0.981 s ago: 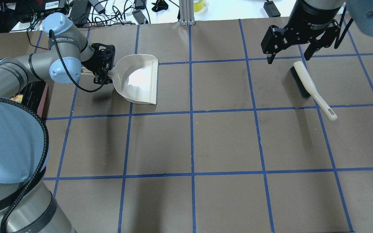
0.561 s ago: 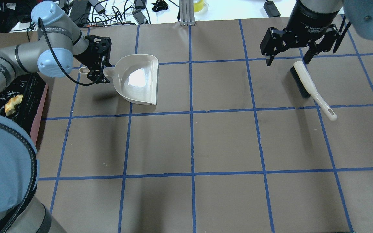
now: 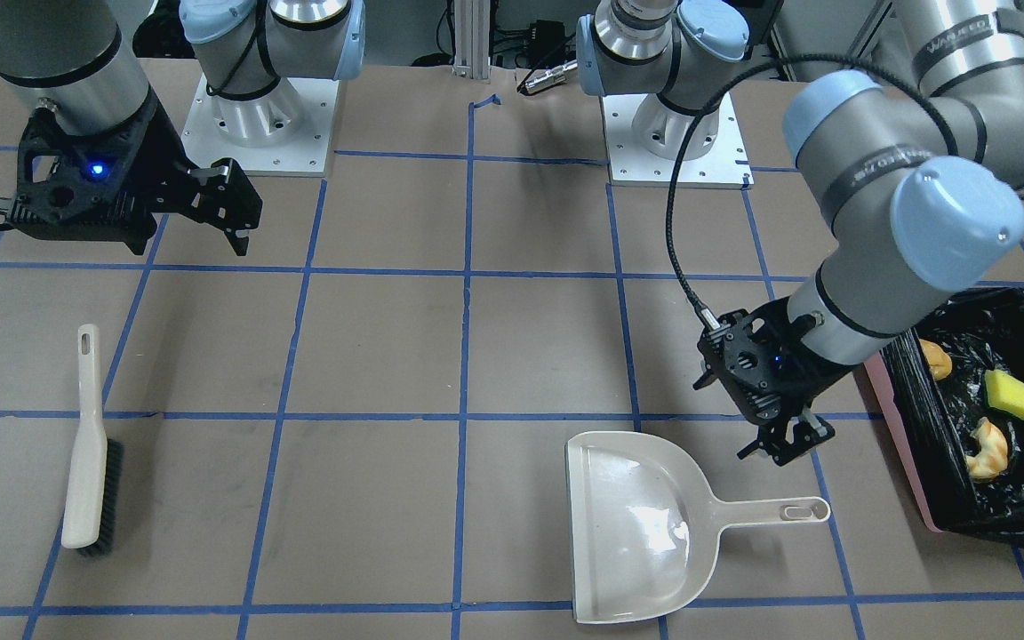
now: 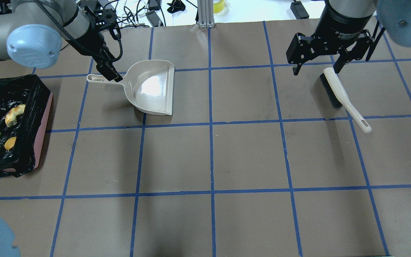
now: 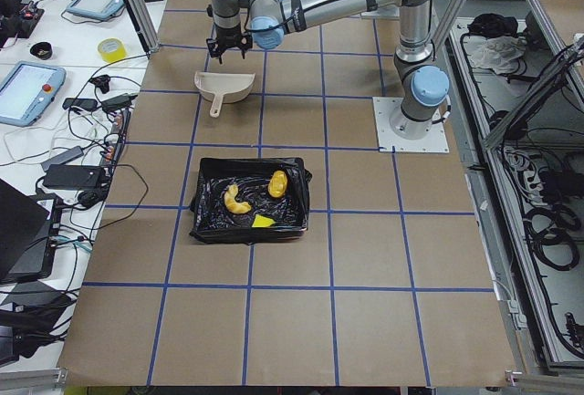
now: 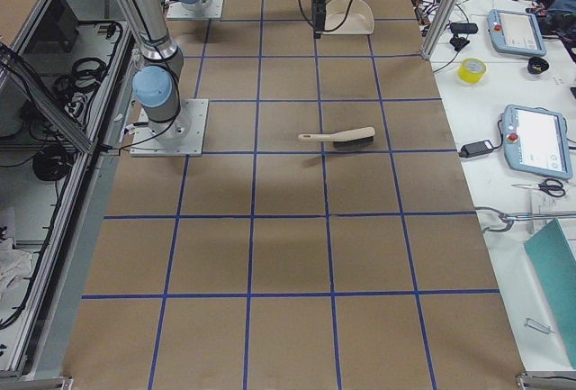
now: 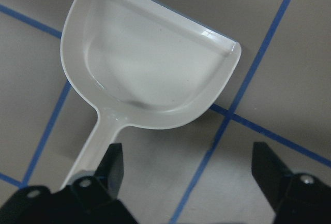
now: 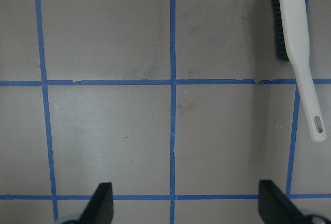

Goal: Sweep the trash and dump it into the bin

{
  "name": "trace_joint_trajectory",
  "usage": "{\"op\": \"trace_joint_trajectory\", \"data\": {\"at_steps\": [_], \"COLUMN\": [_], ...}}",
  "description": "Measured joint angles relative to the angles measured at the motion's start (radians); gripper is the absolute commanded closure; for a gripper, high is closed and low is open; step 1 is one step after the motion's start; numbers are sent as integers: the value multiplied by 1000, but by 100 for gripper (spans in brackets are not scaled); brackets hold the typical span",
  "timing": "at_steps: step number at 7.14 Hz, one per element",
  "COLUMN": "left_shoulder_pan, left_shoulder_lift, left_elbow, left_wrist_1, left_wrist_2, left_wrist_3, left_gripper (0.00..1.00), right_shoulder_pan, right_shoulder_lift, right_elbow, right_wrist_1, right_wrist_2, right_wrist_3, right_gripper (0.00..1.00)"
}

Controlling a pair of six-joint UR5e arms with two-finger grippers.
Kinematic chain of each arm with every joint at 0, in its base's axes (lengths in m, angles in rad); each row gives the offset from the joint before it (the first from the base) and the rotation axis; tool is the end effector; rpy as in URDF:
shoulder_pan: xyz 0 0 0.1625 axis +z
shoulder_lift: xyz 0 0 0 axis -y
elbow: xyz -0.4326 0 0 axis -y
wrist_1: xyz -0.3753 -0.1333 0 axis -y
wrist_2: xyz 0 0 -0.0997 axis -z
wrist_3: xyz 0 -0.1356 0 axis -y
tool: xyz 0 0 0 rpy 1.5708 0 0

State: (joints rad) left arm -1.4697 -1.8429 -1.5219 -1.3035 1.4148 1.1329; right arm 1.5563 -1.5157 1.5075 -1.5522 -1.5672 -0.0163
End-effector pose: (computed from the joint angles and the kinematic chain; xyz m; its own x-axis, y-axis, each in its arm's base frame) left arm -0.0943 -0.6003 0.3667 -0.5084 0.8608 0.0259 0.8480 0.5056 -0.1593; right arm 0.1266 -0.4993 0.4609 -1.0000 -0.0018 -0.0038 -0.0018 0.9999 0.0103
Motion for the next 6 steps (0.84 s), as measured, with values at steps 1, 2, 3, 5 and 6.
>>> {"op": "trace_joint_trajectory", "data": {"at_steps": [1, 2, 3, 5, 6], "left_shoulder_pan": [-5, -7, -8, -19, -23], "left_shoulder_lift": [51, 100, 145, 226, 261], "left_elbow": [2, -1, -3, -5, -4], "left_wrist_1": [-70, -120, -156, -240, -275], "left_wrist_2": [2, 6, 25, 137, 166], "left_wrist_3": [-210, -413, -594, -853, -914], "left_gripper": [0, 0, 0, 0, 0], "right_shoulder_pan": [0, 0, -1, -1, -1], "right_shoulder_lift": [0, 0, 1, 1, 2], "right_elbow": [1, 2, 2, 3, 3], "right_wrist_1": [0, 0, 0, 0, 0], "right_wrist_2": [-2, -5, -8, -10, -10], "right_wrist_3": [0, -1, -2, -2, -2], "right_gripper": [0, 0, 0, 0, 0]}}
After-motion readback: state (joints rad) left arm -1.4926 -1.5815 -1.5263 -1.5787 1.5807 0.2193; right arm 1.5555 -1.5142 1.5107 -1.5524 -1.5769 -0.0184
